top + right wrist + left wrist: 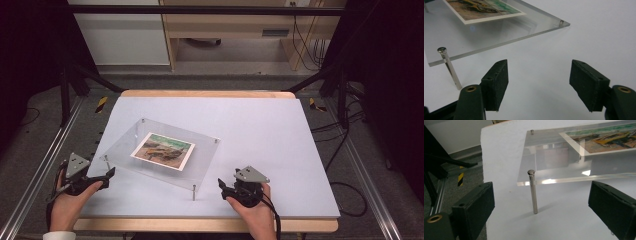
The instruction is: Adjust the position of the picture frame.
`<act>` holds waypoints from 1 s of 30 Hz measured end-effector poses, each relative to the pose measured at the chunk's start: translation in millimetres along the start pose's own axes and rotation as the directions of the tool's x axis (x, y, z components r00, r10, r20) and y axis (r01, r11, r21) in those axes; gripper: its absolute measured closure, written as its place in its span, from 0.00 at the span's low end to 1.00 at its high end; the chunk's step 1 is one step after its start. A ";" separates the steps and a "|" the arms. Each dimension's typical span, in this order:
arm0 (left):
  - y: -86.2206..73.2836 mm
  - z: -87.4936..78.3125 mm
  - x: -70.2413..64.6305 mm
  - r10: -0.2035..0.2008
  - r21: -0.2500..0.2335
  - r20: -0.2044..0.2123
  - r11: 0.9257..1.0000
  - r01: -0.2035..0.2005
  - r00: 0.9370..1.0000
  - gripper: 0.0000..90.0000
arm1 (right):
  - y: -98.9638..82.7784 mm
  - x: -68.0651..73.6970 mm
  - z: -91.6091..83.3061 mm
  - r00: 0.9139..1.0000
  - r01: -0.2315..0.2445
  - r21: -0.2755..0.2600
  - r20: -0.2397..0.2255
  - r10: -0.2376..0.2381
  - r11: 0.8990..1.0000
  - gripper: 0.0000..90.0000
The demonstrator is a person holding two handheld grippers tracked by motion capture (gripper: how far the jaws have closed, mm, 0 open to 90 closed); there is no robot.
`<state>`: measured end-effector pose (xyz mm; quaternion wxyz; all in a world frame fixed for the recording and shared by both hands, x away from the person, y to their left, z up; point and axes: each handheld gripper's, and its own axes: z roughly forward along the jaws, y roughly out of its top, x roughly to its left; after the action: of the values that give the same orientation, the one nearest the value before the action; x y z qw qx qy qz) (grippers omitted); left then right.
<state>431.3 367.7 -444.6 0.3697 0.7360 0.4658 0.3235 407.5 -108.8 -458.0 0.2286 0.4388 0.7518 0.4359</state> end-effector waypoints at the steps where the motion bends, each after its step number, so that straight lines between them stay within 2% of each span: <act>1: -0.2 -0.4 0.7 -0.006 -0.001 0.001 1.000 0.006 1.000 0.07 | -0.1 0.8 0.0 1.000 -0.003 0.002 -0.005 0.003 1.000 0.37; 5: -0.5 -1.8 1.4 -0.027 -0.006 0.013 1.000 0.027 1.000 0.09 | -1.7 5.4 -1.2 0.999 -0.007 0.017 -0.033 0.007 1.000 0.40; 17: -0.6 -1.2 0.2 -0.023 0.007 0.019 1.000 0.023 1.000 0.16 | -5.3 21.4 -4.2 0.996 0.001 0.037 -0.092 0.002 0.999 0.42; 18: -0.9 -1.4 1.2 -0.041 -0.001 0.019 0.999 0.041 0.999 0.18 | -5.6 25.6 -4.3 0.995 0.005 0.042 -0.105 -0.001 0.999 0.42; 20: -0.8 -1.3 1.9 -0.045 -0.007 0.016 0.999 0.046 0.999 0.19 | -5.8 29.1 -3.8 0.993 0.020 0.039 -0.113 -0.015 0.999 0.42; 23: -1.0 0.4 1.6 -0.042 0.000 0.020 0.999 0.042 0.999 0.21 | -6.6 35.1 -1.8 0.991 0.036 0.043 -0.132 -0.030 0.998 0.42; 28: -0.6 3.0 0.3 -0.040 0.005 0.022 0.999 0.040 0.999 0.26 | -7.1 44.5 3.0 0.987 0.024 0.051 -0.163 -0.015 0.998 0.44; 30: 0.0 4.7 -0.5 -0.027 0.014 0.024 1.000 0.026 0.999 0.30 | -6.8 51.4 8.6 0.983 0.015 0.049 -0.185 -0.006 0.999 0.46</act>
<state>435.0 366.1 -447.1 0.3745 0.7361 0.4733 0.3064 384.4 -62.4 -466.3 0.1493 0.3981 0.7826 0.4547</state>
